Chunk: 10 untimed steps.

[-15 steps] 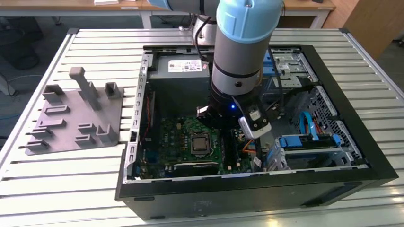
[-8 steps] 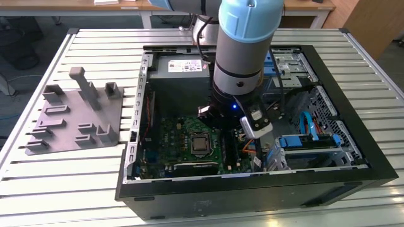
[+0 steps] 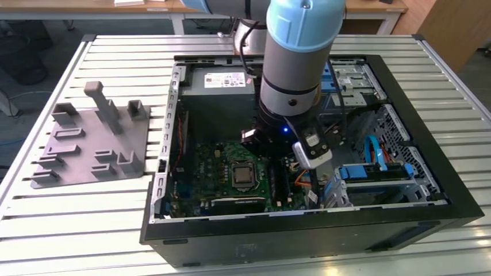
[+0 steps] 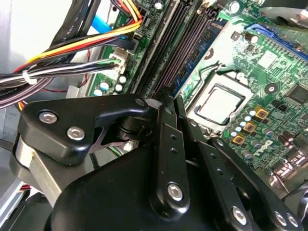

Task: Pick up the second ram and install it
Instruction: 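Insert the second ram into the second slot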

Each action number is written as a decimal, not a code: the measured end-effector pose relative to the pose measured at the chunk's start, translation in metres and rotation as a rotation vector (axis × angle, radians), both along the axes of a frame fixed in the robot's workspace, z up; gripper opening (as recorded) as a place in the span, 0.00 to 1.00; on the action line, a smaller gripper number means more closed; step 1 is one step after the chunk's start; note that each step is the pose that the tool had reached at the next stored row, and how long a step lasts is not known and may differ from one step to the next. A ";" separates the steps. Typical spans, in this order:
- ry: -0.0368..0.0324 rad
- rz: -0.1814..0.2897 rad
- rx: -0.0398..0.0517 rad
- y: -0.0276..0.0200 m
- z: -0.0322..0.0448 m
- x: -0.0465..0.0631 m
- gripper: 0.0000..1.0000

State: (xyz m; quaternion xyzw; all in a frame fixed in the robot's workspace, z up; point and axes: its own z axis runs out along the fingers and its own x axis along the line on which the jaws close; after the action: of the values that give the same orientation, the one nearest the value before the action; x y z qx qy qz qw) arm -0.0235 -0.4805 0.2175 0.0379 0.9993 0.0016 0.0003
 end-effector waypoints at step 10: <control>0.0001 0.000 -0.0052 0.0000 -0.0030 0.001 0.14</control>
State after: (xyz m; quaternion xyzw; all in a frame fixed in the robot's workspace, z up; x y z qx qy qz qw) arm -0.0229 -0.4805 0.2144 0.0378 0.9993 -0.0010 0.0004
